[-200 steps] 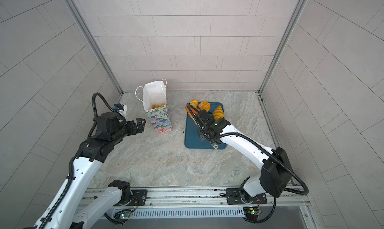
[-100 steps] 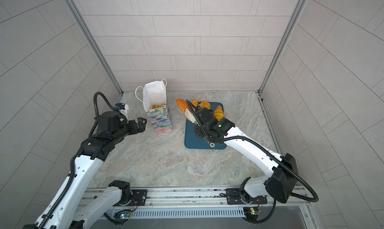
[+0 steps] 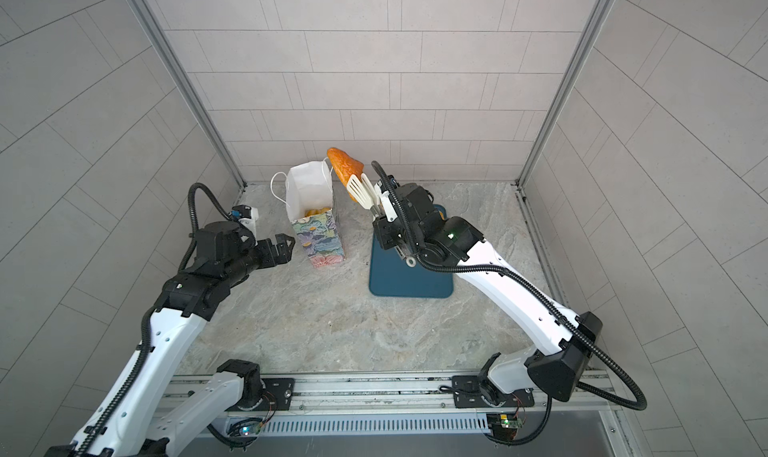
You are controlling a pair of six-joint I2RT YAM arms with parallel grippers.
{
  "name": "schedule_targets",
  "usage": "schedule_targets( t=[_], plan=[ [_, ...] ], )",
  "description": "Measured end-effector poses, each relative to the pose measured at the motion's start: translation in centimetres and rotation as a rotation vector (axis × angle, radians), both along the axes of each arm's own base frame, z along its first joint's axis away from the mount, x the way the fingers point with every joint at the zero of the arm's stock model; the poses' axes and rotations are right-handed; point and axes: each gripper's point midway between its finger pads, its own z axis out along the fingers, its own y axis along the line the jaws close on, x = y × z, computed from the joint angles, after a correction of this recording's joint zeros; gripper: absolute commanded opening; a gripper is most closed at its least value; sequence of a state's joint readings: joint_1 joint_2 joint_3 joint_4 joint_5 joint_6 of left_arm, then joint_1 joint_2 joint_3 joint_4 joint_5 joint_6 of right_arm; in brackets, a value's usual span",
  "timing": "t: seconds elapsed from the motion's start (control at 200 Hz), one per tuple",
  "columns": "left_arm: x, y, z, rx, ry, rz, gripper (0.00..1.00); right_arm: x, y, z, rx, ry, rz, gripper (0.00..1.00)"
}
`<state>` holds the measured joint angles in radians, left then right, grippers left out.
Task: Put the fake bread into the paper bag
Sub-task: 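Lift the orange pastry with the right gripper's tongs and carry it over the bag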
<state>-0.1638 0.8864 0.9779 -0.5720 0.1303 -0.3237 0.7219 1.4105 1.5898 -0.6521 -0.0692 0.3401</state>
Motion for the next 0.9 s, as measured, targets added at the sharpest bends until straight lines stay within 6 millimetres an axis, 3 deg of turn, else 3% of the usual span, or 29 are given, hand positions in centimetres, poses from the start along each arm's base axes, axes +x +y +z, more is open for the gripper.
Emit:
schedule_targets(
  t=[0.195, 0.47, 0.901],
  plan=[
    [0.0, -0.1, 0.0, -0.003, 0.0, -0.003, 1.0, 0.7, 3.1, 2.2, 0.049, -0.03, 0.059, 0.32],
    [0.0, -0.1, 0.0, -0.005, 0.001, -0.007, 1.0, 0.7, 9.4, 0.8, 0.054, 0.003, 0.174, 0.33],
    [-0.1, -0.1, 0.1, -0.004, -0.003, -0.004, 1.0, 3.7, 10.4, -2.3, -0.011, 0.063, 0.091, 0.33]
  ],
)
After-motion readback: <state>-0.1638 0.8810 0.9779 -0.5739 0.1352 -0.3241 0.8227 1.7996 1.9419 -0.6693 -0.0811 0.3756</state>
